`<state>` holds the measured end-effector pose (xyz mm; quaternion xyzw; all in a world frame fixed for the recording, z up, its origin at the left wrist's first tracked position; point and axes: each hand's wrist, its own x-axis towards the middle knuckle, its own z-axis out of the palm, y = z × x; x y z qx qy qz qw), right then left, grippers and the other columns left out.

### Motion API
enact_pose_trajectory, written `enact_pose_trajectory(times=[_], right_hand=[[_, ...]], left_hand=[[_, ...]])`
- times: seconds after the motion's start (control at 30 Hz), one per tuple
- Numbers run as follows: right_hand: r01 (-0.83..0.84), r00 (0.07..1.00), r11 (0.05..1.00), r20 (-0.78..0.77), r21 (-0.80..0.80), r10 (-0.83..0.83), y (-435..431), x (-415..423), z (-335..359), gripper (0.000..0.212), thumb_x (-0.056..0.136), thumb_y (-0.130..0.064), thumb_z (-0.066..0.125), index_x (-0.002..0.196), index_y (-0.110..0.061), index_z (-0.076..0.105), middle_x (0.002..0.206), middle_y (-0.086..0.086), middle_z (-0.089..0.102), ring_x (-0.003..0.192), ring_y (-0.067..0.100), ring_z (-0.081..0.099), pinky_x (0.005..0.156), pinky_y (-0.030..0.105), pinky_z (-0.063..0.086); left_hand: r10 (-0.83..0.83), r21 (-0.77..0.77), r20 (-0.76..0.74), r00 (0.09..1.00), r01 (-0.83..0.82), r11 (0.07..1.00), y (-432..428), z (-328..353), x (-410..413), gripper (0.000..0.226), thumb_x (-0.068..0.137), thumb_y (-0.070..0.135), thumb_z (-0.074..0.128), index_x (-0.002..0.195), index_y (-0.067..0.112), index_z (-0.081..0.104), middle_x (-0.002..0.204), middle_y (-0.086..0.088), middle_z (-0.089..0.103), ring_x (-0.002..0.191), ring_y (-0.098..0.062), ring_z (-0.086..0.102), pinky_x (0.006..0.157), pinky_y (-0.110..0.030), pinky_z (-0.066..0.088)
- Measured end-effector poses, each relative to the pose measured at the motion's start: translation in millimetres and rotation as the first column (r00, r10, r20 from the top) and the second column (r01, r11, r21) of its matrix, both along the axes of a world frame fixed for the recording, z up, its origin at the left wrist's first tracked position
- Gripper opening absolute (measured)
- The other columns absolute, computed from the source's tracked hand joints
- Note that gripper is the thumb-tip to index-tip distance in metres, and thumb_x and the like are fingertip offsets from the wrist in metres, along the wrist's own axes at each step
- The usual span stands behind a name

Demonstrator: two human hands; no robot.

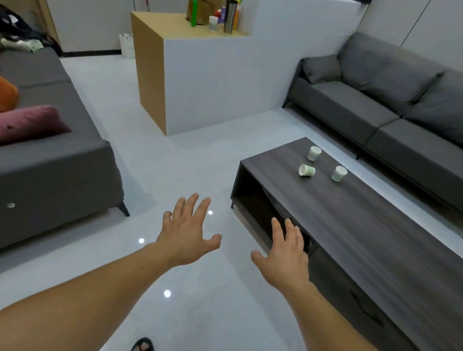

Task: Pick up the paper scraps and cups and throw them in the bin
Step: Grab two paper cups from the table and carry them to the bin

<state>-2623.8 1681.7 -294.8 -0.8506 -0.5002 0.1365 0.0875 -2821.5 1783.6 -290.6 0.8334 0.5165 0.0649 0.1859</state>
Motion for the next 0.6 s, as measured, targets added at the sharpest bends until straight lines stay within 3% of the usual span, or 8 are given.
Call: enact_pose_trajectory(times=[0.33, 0.6], right_hand=[[0.125, 0.992, 0.991, -0.022, -0.051, -0.126, 192.7, 9.3, 2.5, 0.087, 0.089, -0.052, 0.055, 0.155, -0.029, 0.002, 0.163, -0.001, -0.007, 0.149, 0.023, -0.008, 0.115, 0.048, 0.024], [0.225, 0.972, 0.972, -0.059, -0.070, -0.229, 340.7, 86.0, -25.6, 0.088, 0.089, -0.054, 0.055, 0.155, -0.030, 0.003, 0.163, -0.001, -0.006, 0.149, 0.024, -0.007, 0.114, 0.050, 0.025]], left_hand=[[-0.153, 0.010, 0.006, 0.988, 0.153, 0.988, 230.0, 7.3, 25.5, 0.089, 0.084, 0.063, 0.045, 0.151, 0.029, -0.001, 0.160, 0.001, -0.004, 0.147, -0.026, -0.006, 0.115, -0.050, 0.008], [-0.251, 0.003, -0.013, 0.968, 0.251, 0.968, 390.5, -10.6, 104.6, 0.089, 0.083, 0.064, 0.044, 0.151, 0.030, -0.001, 0.160, 0.001, -0.004, 0.147, -0.027, -0.006, 0.116, -0.052, 0.010]])
